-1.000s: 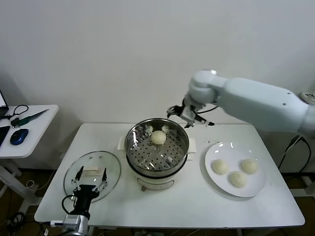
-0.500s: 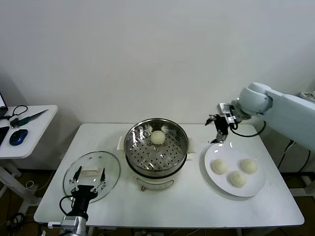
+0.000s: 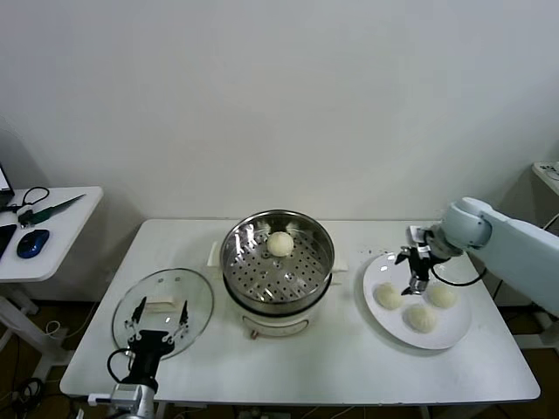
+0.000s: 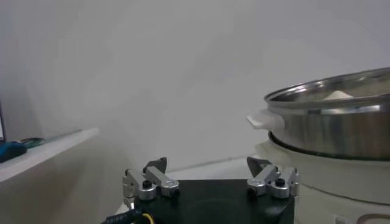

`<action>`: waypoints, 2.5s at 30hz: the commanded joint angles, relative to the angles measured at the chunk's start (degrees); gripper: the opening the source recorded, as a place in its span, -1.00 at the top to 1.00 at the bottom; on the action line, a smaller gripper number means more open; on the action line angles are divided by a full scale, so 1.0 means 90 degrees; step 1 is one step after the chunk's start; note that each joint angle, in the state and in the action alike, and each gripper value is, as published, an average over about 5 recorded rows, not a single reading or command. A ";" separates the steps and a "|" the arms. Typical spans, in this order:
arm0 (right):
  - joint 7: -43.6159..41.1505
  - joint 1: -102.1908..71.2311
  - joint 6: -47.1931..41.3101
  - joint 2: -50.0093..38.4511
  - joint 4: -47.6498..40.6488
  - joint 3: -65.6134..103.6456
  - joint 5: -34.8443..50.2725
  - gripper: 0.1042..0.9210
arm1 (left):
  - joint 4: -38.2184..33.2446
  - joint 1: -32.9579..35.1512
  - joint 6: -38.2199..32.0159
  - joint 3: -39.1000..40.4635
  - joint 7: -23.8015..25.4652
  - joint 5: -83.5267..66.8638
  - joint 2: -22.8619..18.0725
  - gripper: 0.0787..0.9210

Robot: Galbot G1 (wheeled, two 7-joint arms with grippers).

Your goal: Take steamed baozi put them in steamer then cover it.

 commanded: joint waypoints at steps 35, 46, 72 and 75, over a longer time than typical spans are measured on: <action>-0.0006 -0.0371 0.0038 0.0950 -0.1150 0.0051 -0.0257 -0.39 | 0.0248 -0.0018 -0.0060 -0.0178 -0.0027 -0.0065 -0.0015 -0.77; 0.0063 0.1970 -0.0226 0.0436 -0.0389 -0.1298 0.1267 -0.39 | 0.0186 0.0018 -0.0069 -0.0102 -0.0016 -0.0057 -0.0032 -0.77; 0.0889 0.3973 -0.1324 0.3963 -0.0495 -0.2933 0.4430 -0.41 | -0.0221 0.0210 0.0078 0.0081 -0.0182 -0.0173 0.0002 -0.77; 0.0924 0.3708 -0.1330 0.4299 -0.0691 -0.2945 0.4367 -0.41 | -0.0187 0.0208 0.0075 0.0071 -0.0179 -0.0174 0.0030 -0.77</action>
